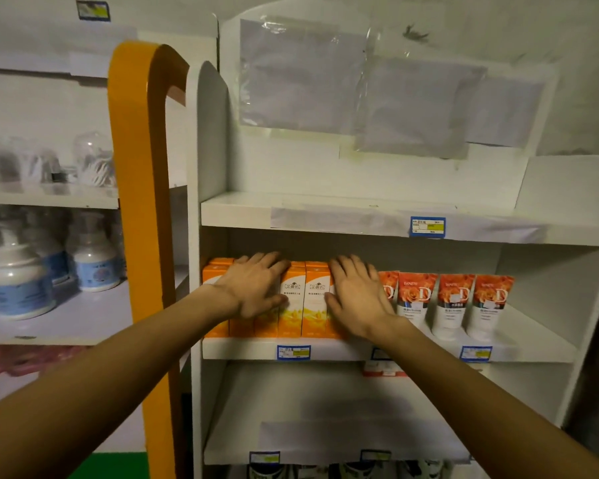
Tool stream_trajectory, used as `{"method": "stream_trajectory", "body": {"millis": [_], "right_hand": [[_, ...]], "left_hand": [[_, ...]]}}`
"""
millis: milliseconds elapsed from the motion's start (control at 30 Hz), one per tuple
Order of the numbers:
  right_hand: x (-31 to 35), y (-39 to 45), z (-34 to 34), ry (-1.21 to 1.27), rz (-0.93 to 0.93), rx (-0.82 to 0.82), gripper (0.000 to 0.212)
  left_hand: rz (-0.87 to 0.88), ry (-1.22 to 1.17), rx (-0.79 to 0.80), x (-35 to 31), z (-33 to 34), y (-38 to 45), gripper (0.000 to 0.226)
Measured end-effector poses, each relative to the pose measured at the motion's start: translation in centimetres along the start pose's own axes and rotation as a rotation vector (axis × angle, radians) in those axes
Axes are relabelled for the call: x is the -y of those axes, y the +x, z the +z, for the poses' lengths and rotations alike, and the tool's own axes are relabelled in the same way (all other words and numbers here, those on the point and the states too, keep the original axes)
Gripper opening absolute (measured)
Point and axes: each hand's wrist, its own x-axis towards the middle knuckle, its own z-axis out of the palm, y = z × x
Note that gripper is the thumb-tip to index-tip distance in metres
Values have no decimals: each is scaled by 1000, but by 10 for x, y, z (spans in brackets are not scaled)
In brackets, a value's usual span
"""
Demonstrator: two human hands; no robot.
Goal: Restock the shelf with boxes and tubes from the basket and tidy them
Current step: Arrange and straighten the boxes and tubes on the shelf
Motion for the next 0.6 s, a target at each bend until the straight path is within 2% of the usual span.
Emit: {"method": "stream_trajectory", "body": {"millis": [233, 400, 600], "right_hand": [[2, -21, -20, -5, -20, -66, 72], [4, -37, -25, 3, -1, -53, 71], [18, -53, -39, 43, 56, 168, 77]], "left_hand": [[3, -16, -113, -6, -1, -22, 80], [-53, -29, -73, -10, -7, -47, 82], [-126, -4, 0, -26, -28, -76, 94]]}}
